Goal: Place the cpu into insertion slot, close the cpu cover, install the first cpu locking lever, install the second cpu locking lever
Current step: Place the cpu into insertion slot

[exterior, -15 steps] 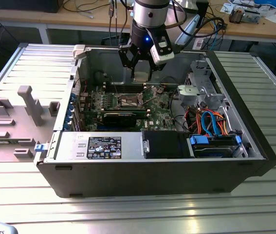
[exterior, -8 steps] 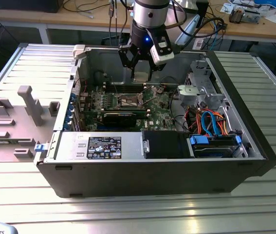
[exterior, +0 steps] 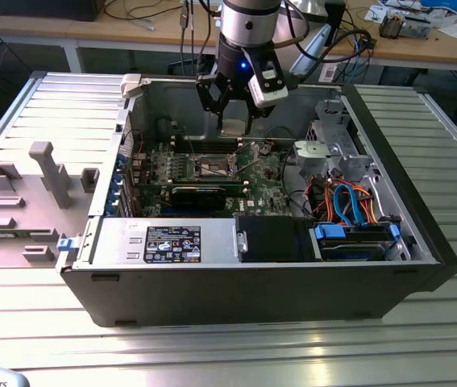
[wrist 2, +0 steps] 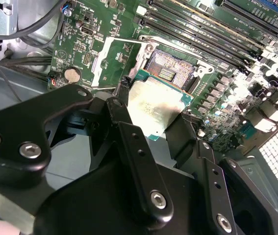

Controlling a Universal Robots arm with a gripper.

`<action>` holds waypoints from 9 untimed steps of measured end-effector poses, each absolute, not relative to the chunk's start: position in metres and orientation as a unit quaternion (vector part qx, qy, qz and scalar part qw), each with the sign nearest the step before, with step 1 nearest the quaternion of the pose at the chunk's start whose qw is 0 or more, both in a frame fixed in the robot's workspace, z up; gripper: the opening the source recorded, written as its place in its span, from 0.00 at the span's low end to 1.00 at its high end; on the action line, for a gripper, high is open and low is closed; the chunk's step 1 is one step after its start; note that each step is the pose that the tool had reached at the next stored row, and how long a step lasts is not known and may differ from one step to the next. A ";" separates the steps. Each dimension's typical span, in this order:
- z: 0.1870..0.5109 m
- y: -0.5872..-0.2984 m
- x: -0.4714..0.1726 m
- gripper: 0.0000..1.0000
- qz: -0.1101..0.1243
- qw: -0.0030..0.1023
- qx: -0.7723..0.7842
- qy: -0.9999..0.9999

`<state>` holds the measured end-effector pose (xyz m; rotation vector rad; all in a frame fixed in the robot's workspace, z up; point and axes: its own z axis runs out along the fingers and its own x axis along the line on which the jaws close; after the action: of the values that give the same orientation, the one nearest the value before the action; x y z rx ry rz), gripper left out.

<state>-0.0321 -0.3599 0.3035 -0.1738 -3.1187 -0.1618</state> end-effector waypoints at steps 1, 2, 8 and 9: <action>0.303 -0.360 -0.032 0.54 -0.052 0.007 -0.056 -0.997; 0.303 -0.360 -0.032 0.54 -0.052 0.007 -0.056 -0.997; 0.303 -0.360 -0.032 0.54 -0.052 0.007 -0.057 -0.997; 0.303 -0.360 -0.032 0.54 -0.052 0.007 -0.058 -0.997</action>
<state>-0.0321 -0.3599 0.3030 -0.1802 -3.1185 -0.1619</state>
